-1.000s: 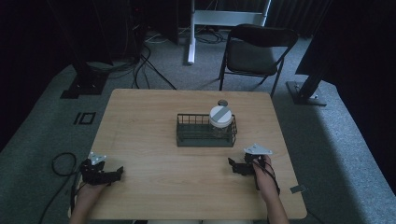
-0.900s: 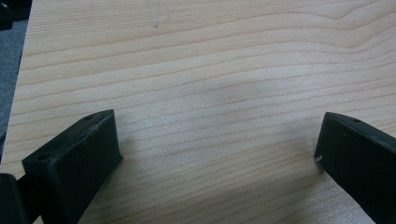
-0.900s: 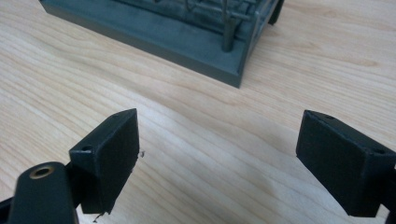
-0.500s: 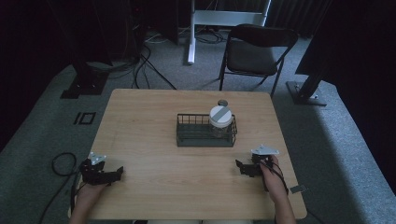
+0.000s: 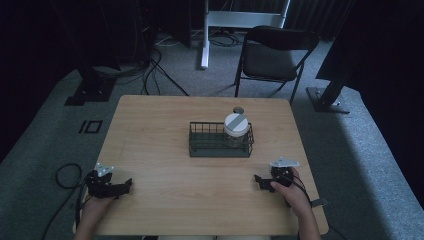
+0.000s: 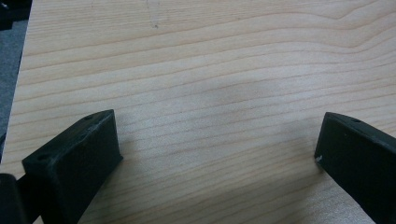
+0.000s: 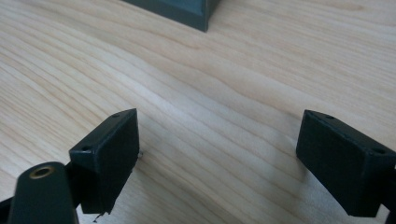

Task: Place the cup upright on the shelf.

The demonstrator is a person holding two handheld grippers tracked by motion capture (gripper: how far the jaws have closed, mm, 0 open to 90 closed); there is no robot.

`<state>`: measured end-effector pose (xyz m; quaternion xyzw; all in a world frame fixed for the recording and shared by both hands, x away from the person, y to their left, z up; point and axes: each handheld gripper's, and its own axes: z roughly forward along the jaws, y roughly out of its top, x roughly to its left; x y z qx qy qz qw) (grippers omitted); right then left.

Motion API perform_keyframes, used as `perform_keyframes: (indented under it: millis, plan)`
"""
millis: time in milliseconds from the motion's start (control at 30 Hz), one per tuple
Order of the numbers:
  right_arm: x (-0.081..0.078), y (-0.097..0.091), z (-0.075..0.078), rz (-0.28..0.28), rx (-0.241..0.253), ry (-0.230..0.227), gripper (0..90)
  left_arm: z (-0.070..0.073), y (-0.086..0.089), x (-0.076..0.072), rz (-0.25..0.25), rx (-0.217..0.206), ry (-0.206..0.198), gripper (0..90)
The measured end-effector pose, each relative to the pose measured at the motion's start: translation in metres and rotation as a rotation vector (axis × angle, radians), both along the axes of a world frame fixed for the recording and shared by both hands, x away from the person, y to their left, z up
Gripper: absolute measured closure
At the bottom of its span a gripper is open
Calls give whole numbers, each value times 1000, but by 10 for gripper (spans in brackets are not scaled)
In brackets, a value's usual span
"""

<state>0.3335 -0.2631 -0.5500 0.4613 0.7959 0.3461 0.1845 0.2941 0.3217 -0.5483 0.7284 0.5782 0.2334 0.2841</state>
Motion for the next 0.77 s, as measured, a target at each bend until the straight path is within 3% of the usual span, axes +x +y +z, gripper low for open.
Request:
perform_keyframes:
  millis: [200,767]
  plan:
    - [0,-2,-1,-25,-15,-12,116,0,0,0,0,0,0,2]
    - [0,-2,-1,-26,-13,-12,116,0,0,0,1,0,0,2]
